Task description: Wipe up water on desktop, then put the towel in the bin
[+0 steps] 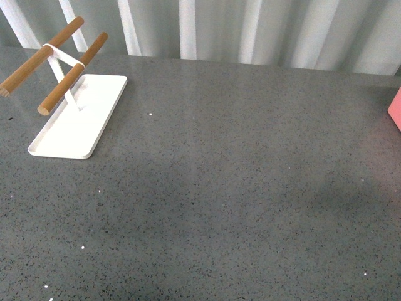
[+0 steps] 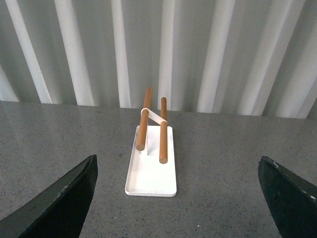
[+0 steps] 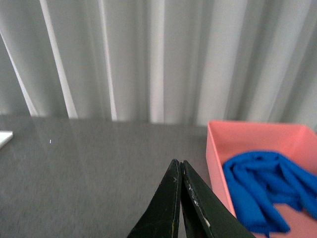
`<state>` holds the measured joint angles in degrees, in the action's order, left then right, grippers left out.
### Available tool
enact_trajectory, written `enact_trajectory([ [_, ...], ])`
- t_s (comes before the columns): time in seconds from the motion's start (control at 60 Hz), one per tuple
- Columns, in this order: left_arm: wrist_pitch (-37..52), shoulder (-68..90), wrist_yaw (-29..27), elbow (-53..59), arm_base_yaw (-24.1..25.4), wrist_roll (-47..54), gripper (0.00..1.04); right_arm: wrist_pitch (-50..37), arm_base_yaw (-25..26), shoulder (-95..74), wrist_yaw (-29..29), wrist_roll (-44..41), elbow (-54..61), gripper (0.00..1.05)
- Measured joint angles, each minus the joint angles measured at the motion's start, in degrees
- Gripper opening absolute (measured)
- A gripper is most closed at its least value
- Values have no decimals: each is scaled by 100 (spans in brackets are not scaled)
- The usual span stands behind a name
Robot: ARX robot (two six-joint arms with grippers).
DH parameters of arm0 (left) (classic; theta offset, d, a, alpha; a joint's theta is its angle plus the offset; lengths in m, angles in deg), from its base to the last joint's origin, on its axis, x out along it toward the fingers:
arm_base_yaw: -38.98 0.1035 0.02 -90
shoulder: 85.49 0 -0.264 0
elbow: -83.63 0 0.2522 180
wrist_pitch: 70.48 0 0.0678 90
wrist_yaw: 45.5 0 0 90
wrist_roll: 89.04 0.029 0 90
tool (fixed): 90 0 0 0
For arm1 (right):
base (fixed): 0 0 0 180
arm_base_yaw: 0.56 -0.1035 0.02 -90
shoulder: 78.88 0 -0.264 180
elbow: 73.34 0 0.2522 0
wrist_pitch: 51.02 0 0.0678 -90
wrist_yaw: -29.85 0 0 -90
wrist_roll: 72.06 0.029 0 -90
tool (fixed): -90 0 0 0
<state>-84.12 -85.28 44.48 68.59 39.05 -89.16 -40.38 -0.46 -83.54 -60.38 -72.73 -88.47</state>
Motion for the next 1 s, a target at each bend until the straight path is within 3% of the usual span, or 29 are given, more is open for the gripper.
enact_trajectory([
  [0.284, -7, 0, 0, 0, 0, 0, 98, 304, 0, 442, 13, 7, 0, 3],
  [0.467, -7, -2, 0, 0, 0, 0, 98, 304, 0, 442, 13, 7, 0, 33],
  [0.65, -9, -2, 0, 0, 0, 0, 98, 304, 0, 442, 15, 7, 0, 78],
  [0.767, -9, -2, 0, 0, 0, 0, 98, 304, 0, 442, 15, 7, 2, 97],
  [1.001, -9, -2, 0, 0, 0, 0, 98, 304, 0, 442, 15, 13, 0, 98],
])
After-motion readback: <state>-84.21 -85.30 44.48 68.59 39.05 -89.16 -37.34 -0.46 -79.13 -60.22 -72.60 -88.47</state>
